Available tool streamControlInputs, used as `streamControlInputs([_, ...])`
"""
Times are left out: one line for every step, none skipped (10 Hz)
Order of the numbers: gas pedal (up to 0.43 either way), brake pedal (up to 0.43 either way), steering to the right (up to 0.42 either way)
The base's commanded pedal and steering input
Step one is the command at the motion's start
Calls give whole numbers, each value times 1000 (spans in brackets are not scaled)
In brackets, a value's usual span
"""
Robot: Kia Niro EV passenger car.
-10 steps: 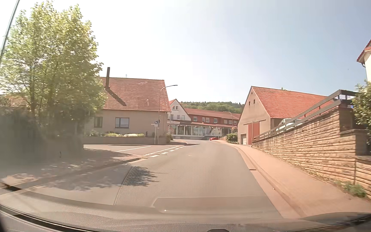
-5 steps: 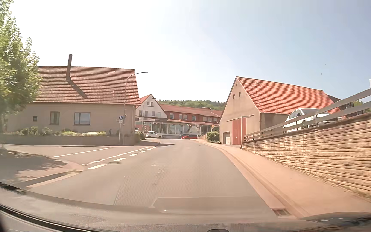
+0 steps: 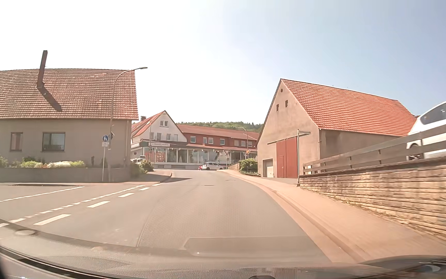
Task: Follow the waypoints while adhering to traffic rules and regulations
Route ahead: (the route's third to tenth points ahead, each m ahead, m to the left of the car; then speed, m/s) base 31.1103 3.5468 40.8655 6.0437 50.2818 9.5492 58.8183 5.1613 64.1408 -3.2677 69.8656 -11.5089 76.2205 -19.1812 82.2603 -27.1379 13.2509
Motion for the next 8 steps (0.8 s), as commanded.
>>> streamControlInputs([118, 0, 2])
streamControlInputs([0, 0, 0])
streamControlInputs([0, 0, -4])
streamControlInputs([0, 0, -8])
streamControlInputs([0, 0, -11])
streamControlInputs([0, 0, -15])
streamControlInputs([0, 0, -16])
streamControlInputs([0, 0, -16])
